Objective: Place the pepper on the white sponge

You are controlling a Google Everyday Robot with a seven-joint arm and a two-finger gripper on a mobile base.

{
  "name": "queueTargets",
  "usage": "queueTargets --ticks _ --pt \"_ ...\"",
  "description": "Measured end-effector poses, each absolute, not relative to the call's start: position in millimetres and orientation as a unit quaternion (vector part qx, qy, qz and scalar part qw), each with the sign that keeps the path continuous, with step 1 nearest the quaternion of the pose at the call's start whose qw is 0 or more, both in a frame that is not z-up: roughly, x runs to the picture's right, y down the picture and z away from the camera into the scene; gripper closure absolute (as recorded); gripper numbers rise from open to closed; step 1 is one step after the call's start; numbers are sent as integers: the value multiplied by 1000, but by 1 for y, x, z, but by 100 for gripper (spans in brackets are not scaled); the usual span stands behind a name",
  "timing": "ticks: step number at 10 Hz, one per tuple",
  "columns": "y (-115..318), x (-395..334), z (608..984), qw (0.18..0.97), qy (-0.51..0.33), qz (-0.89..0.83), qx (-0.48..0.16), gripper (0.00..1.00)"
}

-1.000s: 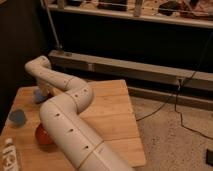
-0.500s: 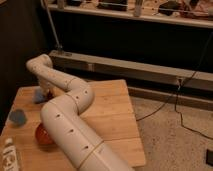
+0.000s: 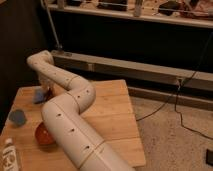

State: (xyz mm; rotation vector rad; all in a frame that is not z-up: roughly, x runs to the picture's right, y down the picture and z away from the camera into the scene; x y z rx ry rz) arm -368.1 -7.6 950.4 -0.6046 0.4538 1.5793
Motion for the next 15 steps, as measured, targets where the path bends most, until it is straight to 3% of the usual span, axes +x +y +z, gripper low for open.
queueTargets --ticks 6,15 --pt "-20 -397 940 674 159 664 -282 100" --pt "-2 -434 941 713 135 622 -293 100"
